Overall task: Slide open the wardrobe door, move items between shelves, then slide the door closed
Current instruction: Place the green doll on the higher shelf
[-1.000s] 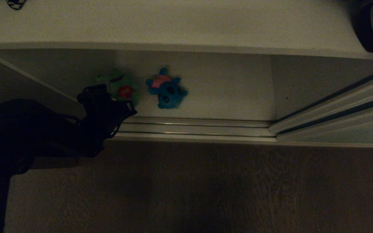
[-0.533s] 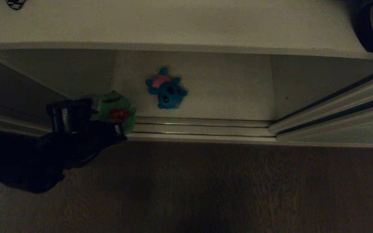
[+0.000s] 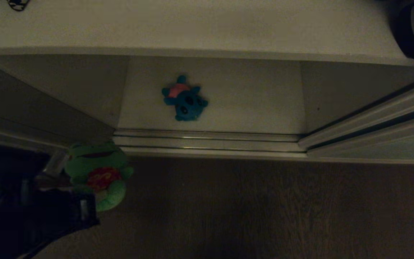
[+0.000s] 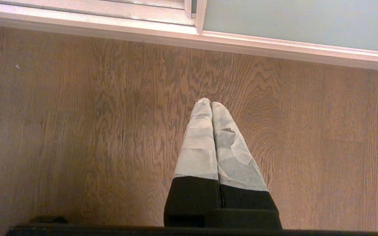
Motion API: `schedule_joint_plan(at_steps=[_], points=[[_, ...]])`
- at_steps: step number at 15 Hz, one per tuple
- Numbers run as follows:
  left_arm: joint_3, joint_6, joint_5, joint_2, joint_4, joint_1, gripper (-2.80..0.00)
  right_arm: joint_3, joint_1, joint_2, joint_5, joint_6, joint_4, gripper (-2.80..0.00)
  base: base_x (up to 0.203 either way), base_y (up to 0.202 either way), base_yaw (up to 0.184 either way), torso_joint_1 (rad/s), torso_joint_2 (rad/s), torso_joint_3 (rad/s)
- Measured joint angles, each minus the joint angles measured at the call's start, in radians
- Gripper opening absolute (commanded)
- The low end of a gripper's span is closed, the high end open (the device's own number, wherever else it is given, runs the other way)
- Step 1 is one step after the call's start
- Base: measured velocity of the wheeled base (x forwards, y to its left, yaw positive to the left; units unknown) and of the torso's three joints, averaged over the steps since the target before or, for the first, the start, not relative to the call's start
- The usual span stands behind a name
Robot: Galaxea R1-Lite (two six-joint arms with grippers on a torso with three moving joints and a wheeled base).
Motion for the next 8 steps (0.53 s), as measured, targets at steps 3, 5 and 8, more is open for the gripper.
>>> schedule_joint_plan(at_steps=[3, 5, 8], points=[[-0.004, 0.008, -0.012, -0.250, 0.262, -0.003, -2.80, 0.000, 0.000, 0.000, 0.000, 0.000, 0.000, -2.80, 0.000, 0.000, 0.000, 0.000, 0.00, 0.000], [-0.061, 0.019, -0.059, -0.419, 0.486, -0.005, -2.80, 0.000, 0.000, 0.000, 0.000, 0.000, 0.000, -2.80, 0.000, 0.000, 0.000, 0.000, 0.00, 0.000], [-0.210, 0.049, -0.149, -0.645, 0.887, -0.005, -2.80, 0.000, 0.000, 0.000, 0.000, 0.000, 0.000, -2.80, 0.000, 0.000, 0.000, 0.000, 0.00, 0.000]])
